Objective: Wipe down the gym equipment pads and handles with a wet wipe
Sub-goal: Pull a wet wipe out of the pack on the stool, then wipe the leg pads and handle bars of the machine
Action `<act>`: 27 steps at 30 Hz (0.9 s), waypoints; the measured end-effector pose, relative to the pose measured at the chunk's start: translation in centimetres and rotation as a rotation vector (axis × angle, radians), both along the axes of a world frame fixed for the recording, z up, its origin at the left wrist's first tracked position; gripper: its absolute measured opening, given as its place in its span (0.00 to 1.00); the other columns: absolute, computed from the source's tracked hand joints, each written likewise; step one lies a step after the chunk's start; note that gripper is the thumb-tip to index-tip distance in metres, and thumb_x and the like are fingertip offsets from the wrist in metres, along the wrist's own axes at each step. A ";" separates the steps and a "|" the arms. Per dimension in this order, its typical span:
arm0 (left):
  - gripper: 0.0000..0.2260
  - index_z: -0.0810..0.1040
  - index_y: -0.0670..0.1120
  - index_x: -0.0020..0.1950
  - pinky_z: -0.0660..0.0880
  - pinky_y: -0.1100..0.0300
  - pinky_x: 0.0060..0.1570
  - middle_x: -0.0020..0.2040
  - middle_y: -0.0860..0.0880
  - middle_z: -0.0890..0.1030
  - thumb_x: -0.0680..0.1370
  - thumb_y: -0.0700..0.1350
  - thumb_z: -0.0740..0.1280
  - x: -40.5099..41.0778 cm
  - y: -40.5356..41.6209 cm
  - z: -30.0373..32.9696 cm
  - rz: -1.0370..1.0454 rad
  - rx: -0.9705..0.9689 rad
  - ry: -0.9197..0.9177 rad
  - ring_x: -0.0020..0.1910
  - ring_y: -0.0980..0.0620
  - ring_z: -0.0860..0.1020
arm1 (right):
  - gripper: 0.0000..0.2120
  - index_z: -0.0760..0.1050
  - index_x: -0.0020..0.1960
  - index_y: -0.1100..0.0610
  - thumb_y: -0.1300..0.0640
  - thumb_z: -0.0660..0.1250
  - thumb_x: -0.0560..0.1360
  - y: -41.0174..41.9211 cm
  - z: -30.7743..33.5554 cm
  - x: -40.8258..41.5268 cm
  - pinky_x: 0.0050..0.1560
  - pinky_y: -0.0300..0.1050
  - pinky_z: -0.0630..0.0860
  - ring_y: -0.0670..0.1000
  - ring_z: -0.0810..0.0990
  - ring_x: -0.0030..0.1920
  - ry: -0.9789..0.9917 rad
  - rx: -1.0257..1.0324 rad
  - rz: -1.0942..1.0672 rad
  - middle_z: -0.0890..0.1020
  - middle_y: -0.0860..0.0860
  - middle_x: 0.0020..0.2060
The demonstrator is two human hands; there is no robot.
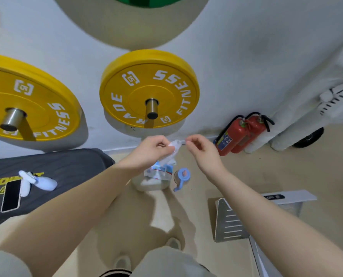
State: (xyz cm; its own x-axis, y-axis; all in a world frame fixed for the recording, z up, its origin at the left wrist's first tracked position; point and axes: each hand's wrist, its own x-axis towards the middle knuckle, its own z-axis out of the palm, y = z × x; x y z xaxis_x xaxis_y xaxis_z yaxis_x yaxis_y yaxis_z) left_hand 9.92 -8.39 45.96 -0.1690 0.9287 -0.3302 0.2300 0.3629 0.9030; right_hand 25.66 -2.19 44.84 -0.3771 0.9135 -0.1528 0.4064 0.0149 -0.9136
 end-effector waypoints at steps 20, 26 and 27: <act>0.14 0.69 0.45 0.32 0.71 0.69 0.28 0.27 0.53 0.78 0.72 0.31 0.65 7.0 -21.3 0.8 -0.609 0.073 0.063 0.26 0.61 0.75 | 0.07 0.70 0.41 0.56 0.60 0.58 0.77 -34.2 -0.4 8.1 0.38 0.45 0.68 0.51 0.72 0.36 -0.272 0.005 -0.884 0.75 0.51 0.34; 0.07 0.72 0.44 0.35 0.76 0.56 0.42 0.37 0.39 0.83 0.72 0.38 0.68 18.1 -30.0 0.7 -0.896 0.018 -0.065 0.34 0.50 0.78 | 0.05 0.73 0.41 0.54 0.62 0.63 0.75 -45.6 0.9 12.1 0.35 0.40 0.70 0.48 0.74 0.34 -0.038 -0.004 -1.342 0.77 0.48 0.32; 0.07 0.72 0.44 0.35 0.77 0.54 0.44 0.38 0.38 0.82 0.71 0.39 0.68 19.7 -31.6 0.7 -0.923 -0.004 -0.094 0.36 0.47 0.78 | 0.04 0.74 0.43 0.54 0.62 0.63 0.75 -47.5 1.1 12.7 0.38 0.43 0.73 0.49 0.76 0.36 -0.002 -0.009 -1.350 0.79 0.49 0.34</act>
State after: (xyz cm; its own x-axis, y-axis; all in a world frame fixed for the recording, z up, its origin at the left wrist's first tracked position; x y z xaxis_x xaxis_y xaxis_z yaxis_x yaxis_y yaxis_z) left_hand 29.61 -39.97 46.67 0.6646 0.6805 -0.3086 0.3551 0.0757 0.9318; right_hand 38.40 -49.69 45.93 0.8083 0.5665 -0.1602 0.1002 -0.4005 -0.9108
